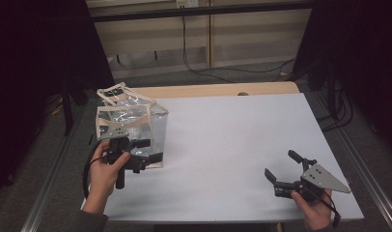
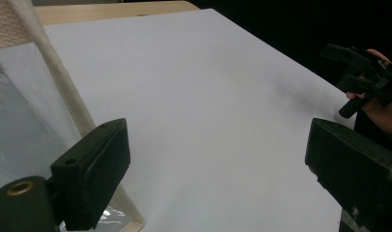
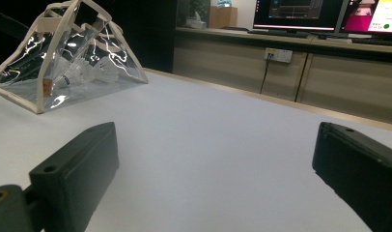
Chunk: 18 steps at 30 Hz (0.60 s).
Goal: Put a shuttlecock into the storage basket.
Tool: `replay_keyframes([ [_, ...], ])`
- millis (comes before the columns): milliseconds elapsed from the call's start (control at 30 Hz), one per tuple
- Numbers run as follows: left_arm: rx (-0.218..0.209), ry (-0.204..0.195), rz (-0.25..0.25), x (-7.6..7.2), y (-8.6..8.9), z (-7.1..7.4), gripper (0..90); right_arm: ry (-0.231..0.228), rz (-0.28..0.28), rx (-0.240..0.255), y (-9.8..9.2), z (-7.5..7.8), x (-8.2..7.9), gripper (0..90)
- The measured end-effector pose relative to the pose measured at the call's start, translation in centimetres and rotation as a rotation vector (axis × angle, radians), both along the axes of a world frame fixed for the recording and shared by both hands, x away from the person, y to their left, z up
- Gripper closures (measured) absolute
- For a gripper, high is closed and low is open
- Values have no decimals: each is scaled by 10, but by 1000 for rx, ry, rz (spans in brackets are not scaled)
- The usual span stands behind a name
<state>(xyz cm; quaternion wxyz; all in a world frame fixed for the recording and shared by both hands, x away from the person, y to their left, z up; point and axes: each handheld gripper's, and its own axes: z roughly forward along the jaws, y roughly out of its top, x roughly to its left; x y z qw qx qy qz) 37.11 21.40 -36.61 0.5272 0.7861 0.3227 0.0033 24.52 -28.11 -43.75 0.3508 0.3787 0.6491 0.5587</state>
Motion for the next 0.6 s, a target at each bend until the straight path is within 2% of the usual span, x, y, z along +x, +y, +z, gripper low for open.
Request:
replay_keyframes([
  [600, 11, -8, -4, -5, 1, -9, 88, -1, 0, -3, 0, 0, 0, 24],
])
